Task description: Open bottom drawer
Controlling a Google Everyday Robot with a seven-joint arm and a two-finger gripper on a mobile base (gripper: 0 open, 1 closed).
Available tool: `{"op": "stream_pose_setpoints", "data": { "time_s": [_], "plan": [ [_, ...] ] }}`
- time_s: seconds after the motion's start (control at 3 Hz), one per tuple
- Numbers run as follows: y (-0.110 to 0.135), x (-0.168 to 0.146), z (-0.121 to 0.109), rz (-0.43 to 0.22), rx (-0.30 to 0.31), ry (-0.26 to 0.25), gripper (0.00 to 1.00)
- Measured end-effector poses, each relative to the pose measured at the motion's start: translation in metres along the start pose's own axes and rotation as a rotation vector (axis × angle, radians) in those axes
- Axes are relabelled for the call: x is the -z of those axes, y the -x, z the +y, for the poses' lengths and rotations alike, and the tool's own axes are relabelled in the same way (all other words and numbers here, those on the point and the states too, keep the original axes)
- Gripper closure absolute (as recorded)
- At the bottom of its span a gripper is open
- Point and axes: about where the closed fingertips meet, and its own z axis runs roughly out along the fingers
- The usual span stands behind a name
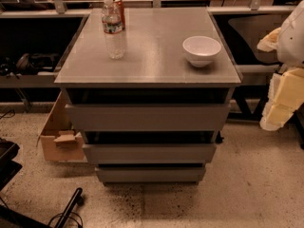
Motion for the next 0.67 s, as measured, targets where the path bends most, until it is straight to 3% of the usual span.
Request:
{"op": "stream_pose_setpoints", "data": {
  "time_s": [0.33, 0.67],
  "plan": [
    [0.001, -0.003, 0.002, 0.008, -0.001, -0.006, 0.0],
    [0.008, -0.022, 0.022, -0.013, -0.026, -0.017, 0.0]
  ]
}}
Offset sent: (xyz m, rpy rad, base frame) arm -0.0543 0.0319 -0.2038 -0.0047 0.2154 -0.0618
